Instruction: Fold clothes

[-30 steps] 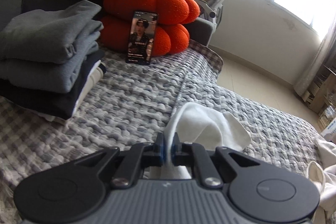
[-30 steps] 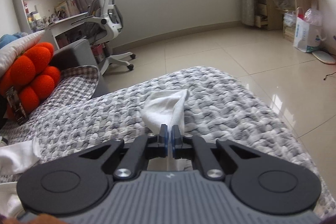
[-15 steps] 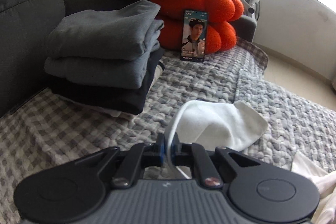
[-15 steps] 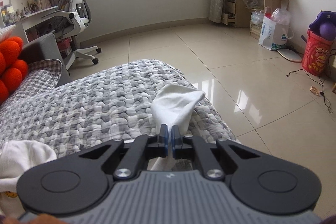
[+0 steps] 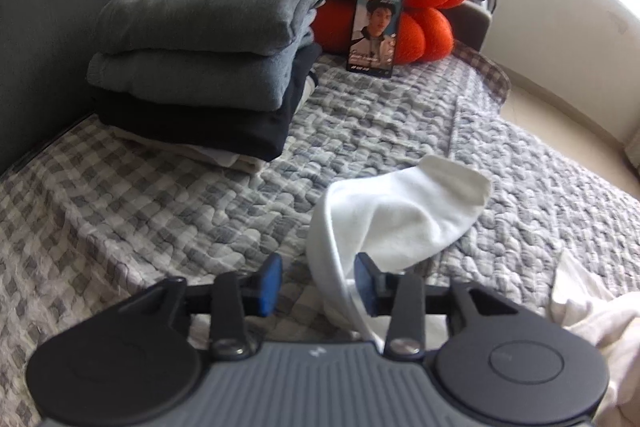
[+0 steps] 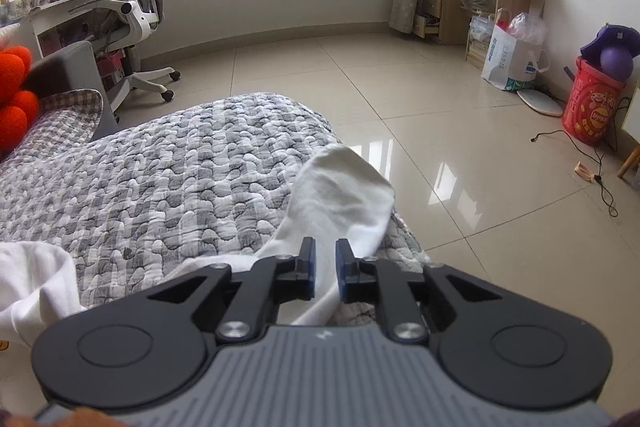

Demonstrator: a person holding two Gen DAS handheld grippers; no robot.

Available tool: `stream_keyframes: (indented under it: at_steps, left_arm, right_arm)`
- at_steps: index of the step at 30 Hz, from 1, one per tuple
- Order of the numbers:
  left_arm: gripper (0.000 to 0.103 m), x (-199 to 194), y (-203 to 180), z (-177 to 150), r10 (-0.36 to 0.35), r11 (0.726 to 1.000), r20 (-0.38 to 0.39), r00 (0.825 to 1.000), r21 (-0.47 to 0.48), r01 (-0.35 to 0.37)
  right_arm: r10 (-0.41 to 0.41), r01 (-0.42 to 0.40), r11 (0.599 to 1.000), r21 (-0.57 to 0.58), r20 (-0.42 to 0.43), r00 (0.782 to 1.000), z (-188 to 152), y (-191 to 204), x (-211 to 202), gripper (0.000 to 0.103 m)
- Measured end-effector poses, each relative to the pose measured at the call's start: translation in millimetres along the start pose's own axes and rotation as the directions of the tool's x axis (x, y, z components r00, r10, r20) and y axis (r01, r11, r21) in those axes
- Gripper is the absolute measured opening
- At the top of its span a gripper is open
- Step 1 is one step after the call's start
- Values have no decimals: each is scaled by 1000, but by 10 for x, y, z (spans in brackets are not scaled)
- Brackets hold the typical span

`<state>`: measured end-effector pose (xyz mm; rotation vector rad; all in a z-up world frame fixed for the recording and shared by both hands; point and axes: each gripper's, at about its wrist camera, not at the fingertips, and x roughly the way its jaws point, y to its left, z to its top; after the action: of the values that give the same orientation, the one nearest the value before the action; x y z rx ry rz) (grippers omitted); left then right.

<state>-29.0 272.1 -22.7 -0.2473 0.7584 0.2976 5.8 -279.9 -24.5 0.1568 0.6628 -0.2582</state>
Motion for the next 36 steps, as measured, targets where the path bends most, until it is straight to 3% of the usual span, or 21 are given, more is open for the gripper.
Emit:
stream_keyframes:
  at_steps: [1,2,7,12,17,26,30,36]
  left_arm:
    - [43,-33,-7,-1,-13,1000,3,1000,5,13]
    - [46,-68,-17,-4,-30,999,6,1000,12,30]
    - [47,-284,-110,-47,-130,989,31,991,77,127]
    - [48,-442,-252,-108,-247,958,19,969,156,241]
    - [48,-544,-421,-192,-357,906,-30,934,231,354]
    - [48,-624,-641,-345,-473,809,-103,875,342,478]
    - [47,-606,-633,-360,-532,781,-133,836,305,545]
    - [47,-642,-658,-407,-585,740,-161,795,295,604]
  right_arm:
    - [8,-8,1000,-2,14,1000,1,4,-21,46]
    - [17,-17,1000,-7,29,999,0,14,-44,49]
    - [94,-90,995,-52,82,992,-1,112,-139,49]
    - [201,-187,975,-118,120,972,-4,267,-243,49]
    - [264,-241,955,-172,119,957,-17,427,-292,49]
    - [363,-340,917,-208,81,928,-20,653,-314,49]
    - [408,-385,895,-226,63,911,-33,745,-331,49]
    - [446,-420,868,-267,44,894,-58,863,-349,49]
